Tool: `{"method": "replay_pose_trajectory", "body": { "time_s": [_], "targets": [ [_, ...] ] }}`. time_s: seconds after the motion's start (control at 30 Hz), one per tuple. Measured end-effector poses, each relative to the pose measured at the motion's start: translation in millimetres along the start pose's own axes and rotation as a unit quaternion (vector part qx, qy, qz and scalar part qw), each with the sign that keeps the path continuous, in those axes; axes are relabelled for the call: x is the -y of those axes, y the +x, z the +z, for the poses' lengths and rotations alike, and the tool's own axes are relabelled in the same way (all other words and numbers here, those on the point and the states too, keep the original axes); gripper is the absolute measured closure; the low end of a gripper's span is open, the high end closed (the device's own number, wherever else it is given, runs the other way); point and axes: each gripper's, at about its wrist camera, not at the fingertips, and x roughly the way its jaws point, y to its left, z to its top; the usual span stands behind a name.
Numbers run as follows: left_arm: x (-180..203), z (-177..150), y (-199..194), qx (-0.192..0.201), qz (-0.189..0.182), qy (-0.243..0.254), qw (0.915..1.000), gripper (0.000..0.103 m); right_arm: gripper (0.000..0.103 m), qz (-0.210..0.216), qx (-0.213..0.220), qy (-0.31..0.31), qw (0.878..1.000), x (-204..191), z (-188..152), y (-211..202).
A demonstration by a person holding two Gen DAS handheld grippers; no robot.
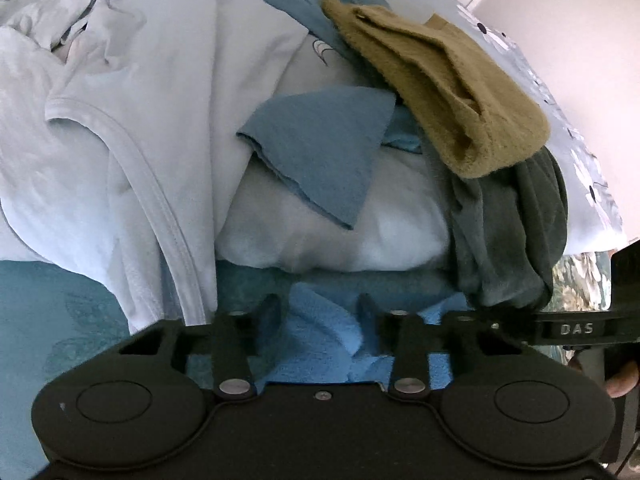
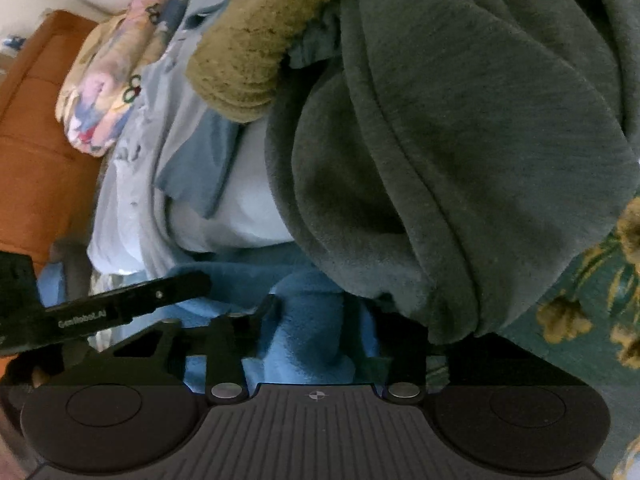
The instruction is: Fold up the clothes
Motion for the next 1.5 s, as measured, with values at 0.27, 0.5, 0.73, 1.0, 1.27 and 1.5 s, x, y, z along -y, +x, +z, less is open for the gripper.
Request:
{"method": "replay_pose_trajectory", "body": {
  "time_s": [0.27,0.5,0.73,1.0,1.27,1.5],
  "targets": [
    [13,-17,-41,0.040,0.012,0.001,0.9991,0.088,0.095,-0.008,0.034,-0.023,0.999,-18,-8,-24],
    [26,-48,-102,0.088,0.006,0.018,0.9959,0.088,0.095,0.012,0.088,-0.056,0.995,-51,-49,-84],
    [42,-110,-178,0.130,-0.017,0.039,0.9906,0.089,0.095,0.013,0.118,-0.061,0.991,-79,-122,-141],
    [47,-219,-234,0.128,0.001,0.060,0.9900,0.093,0.095,-0.005,0.105,-0.045,0.993,-100,-239,-165],
    [43,-308,-236,0.098,0.027,0.022,0.9945,0.101,0.095,-0.034,0.083,-0.027,0.996,-99,-321,-160],
    [29,-346,-220,0.056,0.037,-0.025,0.9974,0.099,0.094,-0.086,0.056,-0.044,0.994,-83,-369,-136]
  ]
}}
